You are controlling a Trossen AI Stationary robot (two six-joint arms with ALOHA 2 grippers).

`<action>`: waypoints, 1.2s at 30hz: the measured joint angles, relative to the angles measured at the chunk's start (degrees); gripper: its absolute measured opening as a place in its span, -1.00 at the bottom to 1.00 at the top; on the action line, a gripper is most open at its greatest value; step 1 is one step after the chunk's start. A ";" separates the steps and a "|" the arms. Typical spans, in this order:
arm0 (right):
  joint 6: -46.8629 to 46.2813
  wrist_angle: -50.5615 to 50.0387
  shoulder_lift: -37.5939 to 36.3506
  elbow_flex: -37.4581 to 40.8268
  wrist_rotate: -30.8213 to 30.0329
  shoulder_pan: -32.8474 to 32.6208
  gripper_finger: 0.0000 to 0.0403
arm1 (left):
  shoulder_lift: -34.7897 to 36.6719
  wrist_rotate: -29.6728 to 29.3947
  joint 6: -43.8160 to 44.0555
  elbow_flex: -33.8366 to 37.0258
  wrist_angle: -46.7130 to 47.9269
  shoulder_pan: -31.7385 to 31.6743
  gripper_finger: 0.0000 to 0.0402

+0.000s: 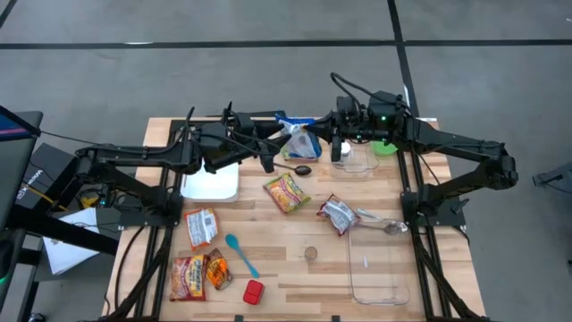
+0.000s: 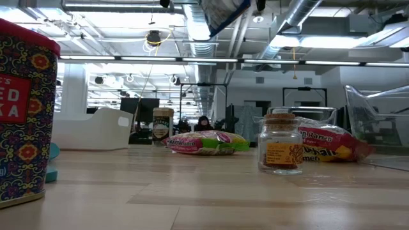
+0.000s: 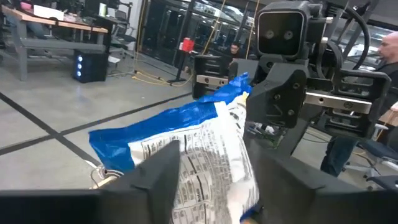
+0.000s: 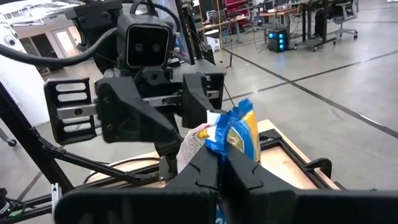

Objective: Pick & Place Food Item
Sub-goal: Put the blue noodle pack into the bottom transparent bin

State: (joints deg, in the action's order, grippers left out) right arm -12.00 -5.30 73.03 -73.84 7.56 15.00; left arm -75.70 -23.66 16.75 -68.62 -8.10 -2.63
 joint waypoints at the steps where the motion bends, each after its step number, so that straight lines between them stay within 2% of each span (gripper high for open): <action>1: -0.01 0.08 0.00 0.00 0.02 0.00 -1.00 | 0.00 -0.11 0.00 0.00 0.00 0.00 0.11; 4: -0.01 0.13 0.00 0.00 0.00 0.02 -1.00 | 0.00 -0.62 -0.68 0.00 -0.14 0.00 0.28; 7: -0.01 0.13 0.00 0.00 0.04 0.00 -1.00 | 0.00 -1.67 -3.28 0.00 -2.35 0.00 0.37; 13: -0.01 0.13 0.00 0.00 0.04 0.00 -1.00 | 0.00 -1.91 -8.59 0.00 -10.61 -0.06 0.40; 16: -0.01 0.15 0.00 0.00 0.06 0.02 -1.00 | 0.00 -3.46 -10.07 0.00 -11.85 -0.37 0.40; 22: -0.01 0.02 0.00 0.00 0.06 0.02 -1.00 | 0.00 -13.53 -17.48 0.00 -16.67 0.49 0.39; 27: 0.00 -0.25 0.00 0.00 0.08 0.02 -1.00 | 1.85 -6.69 -22.44 0.00 -16.55 0.73 0.15; 29: -0.01 -0.26 0.00 0.00 0.08 0.00 -1.00 | 3.73 -3.53 -22.75 0.00 -12.45 0.68 0.00; 33: -0.01 -0.62 -0.10 0.00 0.46 0.02 -1.00 | 8.55 9.54 -21.91 0.00 -1.39 0.20 -0.40; 36: -0.01 -0.86 -0.36 0.00 0.99 0.02 -1.00 | 12.29 16.73 -17.80 -0.05 8.02 -0.57 -0.74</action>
State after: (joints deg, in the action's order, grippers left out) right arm -12.01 -6.16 72.67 -73.84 8.55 15.03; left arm -63.41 -6.94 -1.05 -68.67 -0.08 -3.20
